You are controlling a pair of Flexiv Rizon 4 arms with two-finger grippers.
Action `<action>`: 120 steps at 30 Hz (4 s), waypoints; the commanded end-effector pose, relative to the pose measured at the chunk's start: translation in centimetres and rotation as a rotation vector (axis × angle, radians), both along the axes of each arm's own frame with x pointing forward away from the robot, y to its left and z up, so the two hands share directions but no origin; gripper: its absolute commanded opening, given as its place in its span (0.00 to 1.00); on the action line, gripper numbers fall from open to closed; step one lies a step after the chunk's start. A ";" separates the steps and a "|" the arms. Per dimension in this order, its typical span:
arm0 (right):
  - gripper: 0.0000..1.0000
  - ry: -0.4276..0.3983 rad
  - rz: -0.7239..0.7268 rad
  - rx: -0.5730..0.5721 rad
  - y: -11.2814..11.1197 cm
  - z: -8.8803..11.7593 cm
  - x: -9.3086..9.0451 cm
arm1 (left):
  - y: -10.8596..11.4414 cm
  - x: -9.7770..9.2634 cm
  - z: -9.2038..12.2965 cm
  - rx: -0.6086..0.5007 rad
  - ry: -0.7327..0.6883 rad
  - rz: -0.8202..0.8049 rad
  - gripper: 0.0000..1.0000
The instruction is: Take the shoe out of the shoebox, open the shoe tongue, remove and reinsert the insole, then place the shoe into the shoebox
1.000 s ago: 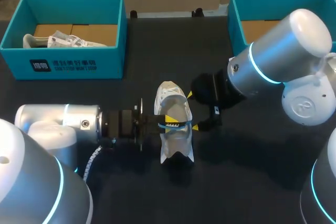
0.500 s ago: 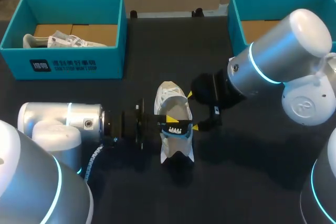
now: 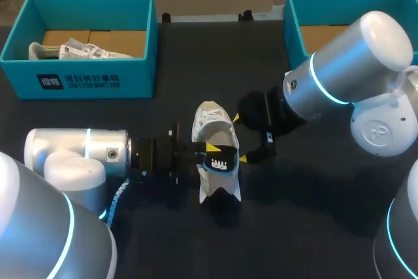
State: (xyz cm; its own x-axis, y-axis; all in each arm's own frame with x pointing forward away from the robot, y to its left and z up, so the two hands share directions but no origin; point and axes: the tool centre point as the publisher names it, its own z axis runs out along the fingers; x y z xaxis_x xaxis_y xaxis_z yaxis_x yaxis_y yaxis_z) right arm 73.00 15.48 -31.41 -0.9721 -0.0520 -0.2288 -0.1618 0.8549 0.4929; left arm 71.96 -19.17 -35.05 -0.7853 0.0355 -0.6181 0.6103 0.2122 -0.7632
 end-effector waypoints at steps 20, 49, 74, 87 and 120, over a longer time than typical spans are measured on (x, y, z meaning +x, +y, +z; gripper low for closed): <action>1.00 -0.001 0.001 0.000 0.0 -0.1 0.0 | -0.2 0.6 0.8 -0.010 0.011 0.011 0.36; 1.00 -0.001 0.001 0.000 0.0 -0.1 0.0 | 0.6 -1.9 3.3 0.126 0.041 0.048 0.24; 1.00 -0.001 0.001 0.000 0.0 -0.1 0.0 | 0.0 0.3 -0.2 0.196 0.004 0.052 0.00; 1.00 -0.001 0.001 0.000 0.0 -0.1 0.0 | 0.8 1.2 -1.7 0.210 0.021 0.105 0.00; 1.00 -0.001 0.001 0.000 0.0 -0.1 0.0 | -0.1 -1.1 0.9 0.157 -0.009 0.057 0.00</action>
State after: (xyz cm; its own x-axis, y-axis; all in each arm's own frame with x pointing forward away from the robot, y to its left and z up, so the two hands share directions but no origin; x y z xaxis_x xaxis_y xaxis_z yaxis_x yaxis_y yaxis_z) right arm 73.00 15.47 -31.41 -0.9721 -0.0520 -0.2289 -0.1618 0.8549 0.4929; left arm 70.67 -18.70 -33.68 -0.7868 0.0968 -0.6096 0.5978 0.3652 -0.7136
